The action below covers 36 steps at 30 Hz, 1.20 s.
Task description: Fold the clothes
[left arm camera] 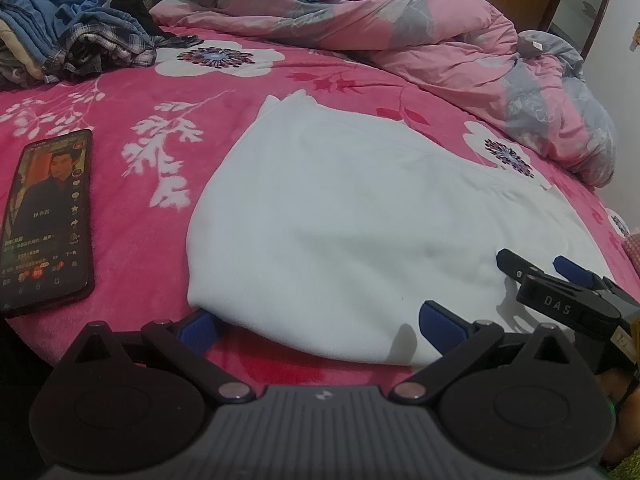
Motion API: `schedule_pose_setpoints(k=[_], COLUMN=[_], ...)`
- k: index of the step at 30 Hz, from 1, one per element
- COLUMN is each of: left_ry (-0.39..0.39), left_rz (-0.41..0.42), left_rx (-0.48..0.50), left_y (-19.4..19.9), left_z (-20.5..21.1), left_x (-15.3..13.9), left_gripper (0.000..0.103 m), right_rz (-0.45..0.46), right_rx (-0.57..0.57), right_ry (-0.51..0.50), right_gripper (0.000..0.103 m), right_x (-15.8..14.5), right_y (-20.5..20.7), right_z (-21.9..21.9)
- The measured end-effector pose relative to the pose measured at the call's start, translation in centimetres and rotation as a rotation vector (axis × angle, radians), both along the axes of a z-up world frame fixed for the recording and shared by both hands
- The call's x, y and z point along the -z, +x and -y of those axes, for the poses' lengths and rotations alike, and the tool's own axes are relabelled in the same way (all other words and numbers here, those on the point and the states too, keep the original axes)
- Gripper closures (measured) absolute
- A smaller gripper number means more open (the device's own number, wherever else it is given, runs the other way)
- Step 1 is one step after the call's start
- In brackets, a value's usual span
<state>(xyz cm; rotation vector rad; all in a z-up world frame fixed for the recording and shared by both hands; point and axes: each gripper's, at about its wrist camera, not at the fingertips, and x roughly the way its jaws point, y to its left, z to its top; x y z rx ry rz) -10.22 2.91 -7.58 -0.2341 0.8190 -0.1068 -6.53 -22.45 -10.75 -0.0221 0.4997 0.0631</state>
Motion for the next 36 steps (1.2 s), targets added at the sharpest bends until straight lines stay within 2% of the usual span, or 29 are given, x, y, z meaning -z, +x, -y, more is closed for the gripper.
schedule_pose_setpoints(k=[3, 11, 21, 24, 31, 36], left_ry=[-0.001, 0.012, 0.026, 0.027, 0.032, 0.038], left_rz=[0.009, -0.017, -0.053, -0.058, -0.067, -0.069], left_rx=[-0.001, -0.023, -0.025, -0.027, -0.031, -0.028], left_y=[0.0, 0.5, 1.1, 1.1, 1.3, 1.3], left_z=[-0.1, -0.5, -0.5, -0.4, -0.3, -0.3], left_x=[0.0, -0.4, -1.0, -1.0, -1.0, -1.1], left_gripper=[0.003, 0.02, 0.023, 0.024, 0.024, 0.024], right_rz=[0.001, 0.002, -0.016, 0.018, 0.1, 0.105], right_rx=[0.001, 0.0, -0.036, -0.126, -0.471, -0.576], right_ry=[-0.001, -0.002, -0.031, -0.038, -0.094, -0.148], right_gripper=[0.001, 0.001, 0.001, 0.001, 0.002, 0.003], right_x=[0.0, 0.1, -1.1, -1.6, -2.4, -2.0], right_y=[0.0, 0.1, -0.5, -2.0, -6.7, -7.8], right_z=[0.0, 0.0, -0.5, -1.2, -5.0, -8.1])
